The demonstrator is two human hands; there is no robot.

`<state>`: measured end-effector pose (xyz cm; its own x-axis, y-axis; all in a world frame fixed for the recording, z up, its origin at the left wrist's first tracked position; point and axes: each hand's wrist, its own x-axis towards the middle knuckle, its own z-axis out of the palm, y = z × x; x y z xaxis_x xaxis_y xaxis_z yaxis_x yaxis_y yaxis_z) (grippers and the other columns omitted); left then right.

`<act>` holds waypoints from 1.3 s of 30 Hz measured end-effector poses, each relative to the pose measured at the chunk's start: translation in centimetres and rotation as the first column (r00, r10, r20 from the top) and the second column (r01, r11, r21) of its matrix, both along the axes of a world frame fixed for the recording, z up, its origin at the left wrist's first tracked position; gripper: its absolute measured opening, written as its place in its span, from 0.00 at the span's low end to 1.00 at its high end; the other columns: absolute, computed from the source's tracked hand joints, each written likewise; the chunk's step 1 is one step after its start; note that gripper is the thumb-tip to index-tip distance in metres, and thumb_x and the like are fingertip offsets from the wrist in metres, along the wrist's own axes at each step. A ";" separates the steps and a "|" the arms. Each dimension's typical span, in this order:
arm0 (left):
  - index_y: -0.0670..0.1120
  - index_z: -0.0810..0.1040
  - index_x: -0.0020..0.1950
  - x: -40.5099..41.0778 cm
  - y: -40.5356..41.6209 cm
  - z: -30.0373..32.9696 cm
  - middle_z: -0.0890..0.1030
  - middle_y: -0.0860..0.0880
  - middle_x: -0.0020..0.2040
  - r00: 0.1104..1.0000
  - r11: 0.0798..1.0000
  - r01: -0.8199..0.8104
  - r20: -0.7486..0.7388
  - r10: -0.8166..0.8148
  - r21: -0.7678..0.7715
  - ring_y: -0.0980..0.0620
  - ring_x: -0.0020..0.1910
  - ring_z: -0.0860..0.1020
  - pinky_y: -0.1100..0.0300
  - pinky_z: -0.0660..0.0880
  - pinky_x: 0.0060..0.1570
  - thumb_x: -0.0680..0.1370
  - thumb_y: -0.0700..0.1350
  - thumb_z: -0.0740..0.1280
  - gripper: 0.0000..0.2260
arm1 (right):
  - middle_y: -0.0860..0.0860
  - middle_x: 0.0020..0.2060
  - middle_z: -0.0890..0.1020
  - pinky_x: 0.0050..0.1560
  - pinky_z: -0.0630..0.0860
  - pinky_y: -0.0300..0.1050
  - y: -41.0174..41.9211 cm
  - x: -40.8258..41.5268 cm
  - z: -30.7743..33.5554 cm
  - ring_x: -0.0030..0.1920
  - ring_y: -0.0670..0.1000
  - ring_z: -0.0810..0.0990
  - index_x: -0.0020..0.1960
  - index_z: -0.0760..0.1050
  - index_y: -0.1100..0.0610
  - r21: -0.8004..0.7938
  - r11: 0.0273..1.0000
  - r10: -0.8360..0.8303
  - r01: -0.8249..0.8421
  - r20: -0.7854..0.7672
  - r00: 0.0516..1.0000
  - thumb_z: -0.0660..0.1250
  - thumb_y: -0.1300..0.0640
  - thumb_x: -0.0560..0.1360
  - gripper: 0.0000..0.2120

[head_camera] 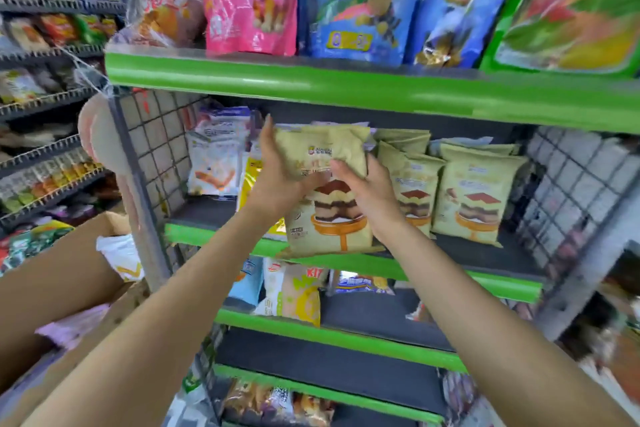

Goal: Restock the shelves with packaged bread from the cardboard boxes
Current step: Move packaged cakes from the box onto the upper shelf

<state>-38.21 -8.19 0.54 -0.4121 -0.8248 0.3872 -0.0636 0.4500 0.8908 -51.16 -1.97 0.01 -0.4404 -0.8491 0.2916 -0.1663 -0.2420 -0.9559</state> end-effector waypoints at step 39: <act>0.47 0.81 0.54 11.0 0.8 -1.7 0.82 0.44 0.46 0.694 0.868 -0.437 0.527 0.491 -0.235 0.42 0.49 0.79 0.56 0.73 0.46 0.77 0.42 0.63 0.09 | 0.53 0.57 0.77 0.56 0.73 0.49 -2.2 9.1 -2.8 0.60 0.55 0.74 0.59 0.76 0.56 0.206 0.978 0.195 -0.039 -0.827 0.527 0.63 0.59 0.76 0.12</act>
